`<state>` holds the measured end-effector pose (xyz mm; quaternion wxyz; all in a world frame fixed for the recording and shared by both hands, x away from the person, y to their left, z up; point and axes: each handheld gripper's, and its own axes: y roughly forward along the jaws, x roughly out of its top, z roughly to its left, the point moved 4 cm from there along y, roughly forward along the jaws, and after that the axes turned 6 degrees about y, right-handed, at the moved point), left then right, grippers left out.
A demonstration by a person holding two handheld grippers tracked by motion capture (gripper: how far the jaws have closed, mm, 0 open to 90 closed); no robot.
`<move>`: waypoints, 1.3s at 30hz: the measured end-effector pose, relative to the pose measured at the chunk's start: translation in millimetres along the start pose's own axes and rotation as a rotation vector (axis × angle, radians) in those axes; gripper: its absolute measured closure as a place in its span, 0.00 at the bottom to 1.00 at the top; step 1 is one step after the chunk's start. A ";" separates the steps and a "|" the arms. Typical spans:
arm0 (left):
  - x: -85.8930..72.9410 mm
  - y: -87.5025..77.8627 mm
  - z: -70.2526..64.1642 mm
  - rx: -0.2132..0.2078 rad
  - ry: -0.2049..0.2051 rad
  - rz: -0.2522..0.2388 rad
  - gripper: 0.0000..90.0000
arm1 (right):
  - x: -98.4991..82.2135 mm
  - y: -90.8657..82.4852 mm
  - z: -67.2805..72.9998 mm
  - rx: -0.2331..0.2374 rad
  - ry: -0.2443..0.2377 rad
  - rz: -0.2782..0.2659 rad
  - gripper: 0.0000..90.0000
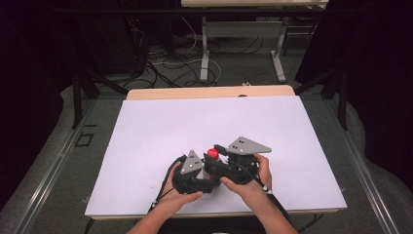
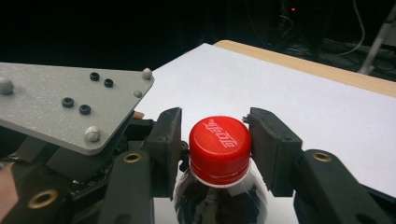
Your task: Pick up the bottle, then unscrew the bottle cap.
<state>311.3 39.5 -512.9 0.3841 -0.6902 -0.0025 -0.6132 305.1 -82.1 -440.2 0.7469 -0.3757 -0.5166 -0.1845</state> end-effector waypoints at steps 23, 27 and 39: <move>-1.1 0.4 -1.7 -0.016 0.006 0.005 0.34 | 6.1 4.7 -10.4 0.127 -0.117 0.072 0.68; 0.1 -0.5 -4.6 -0.038 0.007 -0.002 0.34 | 9.6 4.0 -19.1 0.261 -0.168 0.093 0.69; 0.2 -0.7 -4.3 -0.043 0.011 -0.003 0.34 | 16.7 9.8 -35.2 0.506 -0.253 0.153 0.66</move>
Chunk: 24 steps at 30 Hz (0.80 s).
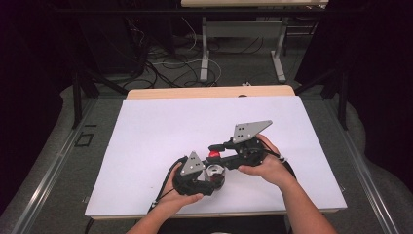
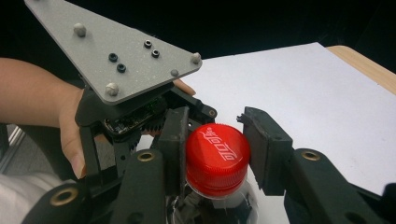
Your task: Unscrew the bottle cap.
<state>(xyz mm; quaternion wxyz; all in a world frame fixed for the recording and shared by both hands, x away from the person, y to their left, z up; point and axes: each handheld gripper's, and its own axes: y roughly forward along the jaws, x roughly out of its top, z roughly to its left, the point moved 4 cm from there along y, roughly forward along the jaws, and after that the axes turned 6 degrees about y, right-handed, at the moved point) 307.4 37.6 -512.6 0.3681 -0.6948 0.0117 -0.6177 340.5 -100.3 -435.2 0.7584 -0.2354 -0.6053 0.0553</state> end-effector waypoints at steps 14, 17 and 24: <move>-0.9 -0.4 4.2 0.045 -0.026 -0.002 0.34 | 6.6 5.5 31.0 -0.452 0.190 -0.141 0.59; -1.0 -1.0 5.0 0.046 -0.028 0.008 0.34 | 4.6 11.9 34.2 -0.483 0.211 -0.146 0.59; -0.2 -3.4 5.4 0.043 -0.017 0.009 0.34 | 0.2 20.1 35.3 -0.544 0.217 -0.124 0.67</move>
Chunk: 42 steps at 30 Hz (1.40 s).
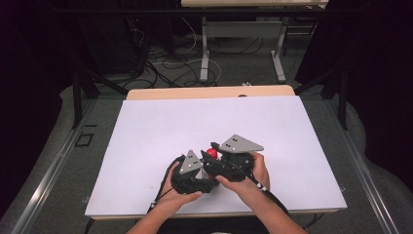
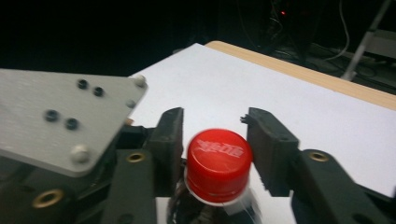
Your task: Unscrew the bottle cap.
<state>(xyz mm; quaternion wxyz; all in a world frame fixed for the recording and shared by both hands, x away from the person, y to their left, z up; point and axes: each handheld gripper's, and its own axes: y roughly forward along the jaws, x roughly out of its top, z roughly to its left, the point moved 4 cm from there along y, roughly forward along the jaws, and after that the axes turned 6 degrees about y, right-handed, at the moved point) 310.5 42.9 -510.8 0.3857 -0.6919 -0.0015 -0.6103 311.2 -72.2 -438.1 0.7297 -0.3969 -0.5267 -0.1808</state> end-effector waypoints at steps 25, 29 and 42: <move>-0.5 1.0 -3.5 -0.062 0.027 -0.009 0.34 | 11.5 7.8 -41.3 0.645 -0.273 0.116 0.62; -0.6 0.4 -0.3 -0.043 0.017 -0.011 0.34 | 13.7 3.1 -34.0 0.505 -0.180 0.045 0.49; -1.5 2.1 0.4 -0.012 -0.004 -0.003 0.34 | 7.8 -5.5 -7.8 0.086 0.017 -0.016 0.55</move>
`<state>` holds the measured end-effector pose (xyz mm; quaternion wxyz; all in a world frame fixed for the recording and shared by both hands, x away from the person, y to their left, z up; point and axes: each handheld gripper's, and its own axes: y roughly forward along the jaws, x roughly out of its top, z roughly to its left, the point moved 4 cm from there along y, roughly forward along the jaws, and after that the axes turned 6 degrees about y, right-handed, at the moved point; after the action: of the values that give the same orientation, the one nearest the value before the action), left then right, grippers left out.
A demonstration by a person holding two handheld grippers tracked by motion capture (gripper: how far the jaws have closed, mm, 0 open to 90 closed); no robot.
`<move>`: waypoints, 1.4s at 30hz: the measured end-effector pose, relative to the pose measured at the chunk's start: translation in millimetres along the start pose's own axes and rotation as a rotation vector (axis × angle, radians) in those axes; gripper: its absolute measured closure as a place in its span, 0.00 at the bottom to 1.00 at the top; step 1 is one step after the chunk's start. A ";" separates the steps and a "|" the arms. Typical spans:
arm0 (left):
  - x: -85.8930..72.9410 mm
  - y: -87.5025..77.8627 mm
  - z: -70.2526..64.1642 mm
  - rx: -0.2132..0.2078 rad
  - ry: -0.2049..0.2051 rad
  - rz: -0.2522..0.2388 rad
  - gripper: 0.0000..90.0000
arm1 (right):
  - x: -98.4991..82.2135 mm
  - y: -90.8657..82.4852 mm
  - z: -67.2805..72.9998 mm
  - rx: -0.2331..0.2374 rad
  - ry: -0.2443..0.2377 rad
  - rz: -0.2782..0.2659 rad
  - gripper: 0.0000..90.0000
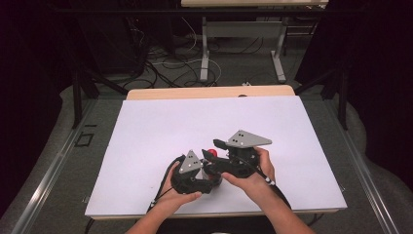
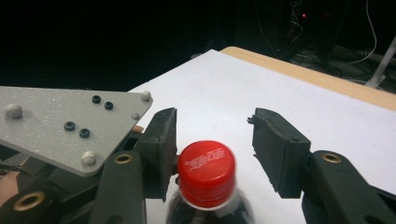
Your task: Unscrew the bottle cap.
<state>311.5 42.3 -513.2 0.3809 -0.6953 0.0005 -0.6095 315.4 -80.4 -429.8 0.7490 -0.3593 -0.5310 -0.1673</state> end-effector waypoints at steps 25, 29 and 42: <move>2.4 -1.7 -4.5 -0.055 0.026 -0.013 0.34 | 5.8 4.9 -30.4 0.505 -0.264 0.106 0.68; 0.8 -1.0 -4.4 -0.066 0.030 0.005 0.34 | 5.6 7.8 -35.1 0.570 -0.308 0.135 0.68; 0.1 -0.5 1.3 -0.008 -0.009 -0.005 0.34 | 8.0 -1.3 -4.0 0.091 -0.094 0.006 0.55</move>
<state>312.4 43.2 -512.8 0.3764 -0.6997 -0.0005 -0.6072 320.3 -83.0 -422.7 0.7393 -0.3339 -0.5716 -0.1234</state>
